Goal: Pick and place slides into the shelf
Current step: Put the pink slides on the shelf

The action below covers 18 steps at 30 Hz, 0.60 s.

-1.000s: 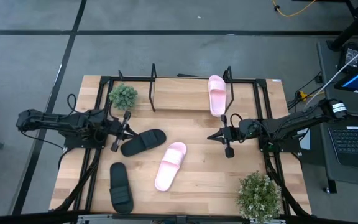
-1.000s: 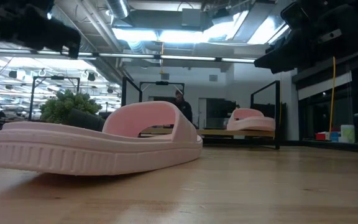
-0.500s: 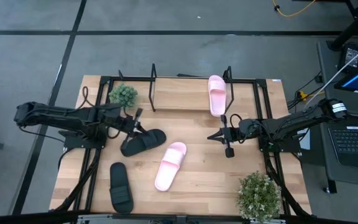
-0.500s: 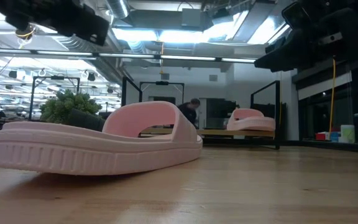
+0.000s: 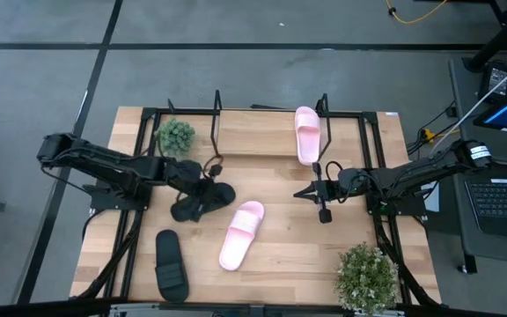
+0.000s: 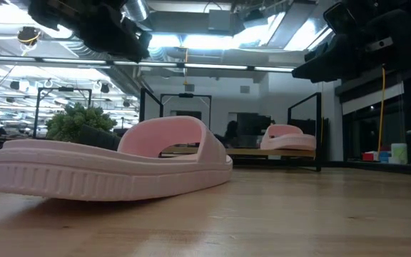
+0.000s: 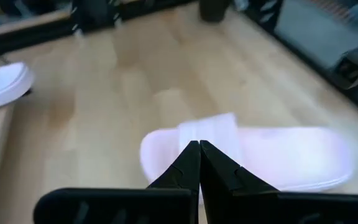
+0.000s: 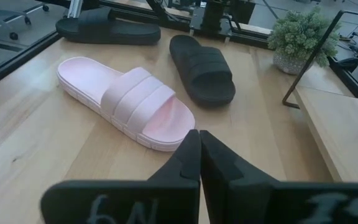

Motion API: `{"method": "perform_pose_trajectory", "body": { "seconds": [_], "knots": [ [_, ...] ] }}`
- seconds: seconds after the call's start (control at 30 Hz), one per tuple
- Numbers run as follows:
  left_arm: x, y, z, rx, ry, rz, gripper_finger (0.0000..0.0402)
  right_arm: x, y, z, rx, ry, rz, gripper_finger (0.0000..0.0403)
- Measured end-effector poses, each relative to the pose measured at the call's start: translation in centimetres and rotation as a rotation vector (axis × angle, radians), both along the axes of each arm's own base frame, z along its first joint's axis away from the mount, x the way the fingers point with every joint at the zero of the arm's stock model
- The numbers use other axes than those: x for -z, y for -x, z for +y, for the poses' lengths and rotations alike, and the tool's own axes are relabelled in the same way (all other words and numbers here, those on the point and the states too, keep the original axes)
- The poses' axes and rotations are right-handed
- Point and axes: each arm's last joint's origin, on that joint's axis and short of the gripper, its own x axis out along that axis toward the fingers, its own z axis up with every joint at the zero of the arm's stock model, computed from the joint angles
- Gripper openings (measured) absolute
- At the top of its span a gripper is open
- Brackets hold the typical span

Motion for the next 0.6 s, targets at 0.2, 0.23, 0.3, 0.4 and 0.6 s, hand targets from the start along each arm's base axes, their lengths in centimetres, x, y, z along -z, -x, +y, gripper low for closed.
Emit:
{"method": "perform_pose_trajectory", "body": {
  "seconds": [0.2,0.23,0.3,0.4,0.6],
  "knots": [
    [-0.4,-1.2,-3.4,-0.008,-0.080,0.042,0.0000,0.8,0.4,-0.1,0.004,-0.007,0.024,0.0003],
    [-0.5,-1.4,-4.1,0.001,-0.091,0.040,0.0000,1.0,0.5,-0.1,0.009,-0.021,0.031,0.0003],
    [-0.5,-1.7,-5.3,-0.003,-0.128,0.040,0.0000,1.3,0.6,-0.1,0.018,-0.045,0.041,0.0003],
    [-0.3,-2.2,-6.9,-0.021,-0.183,0.059,0.0000,1.4,0.7,-0.1,0.017,-0.045,0.028,0.0003],
    [0.6,-3.5,-9.0,-0.051,-0.170,0.117,0.0000,0.8,0.5,-0.1,0.011,-0.044,-0.034,0.0008]
  ]
}}
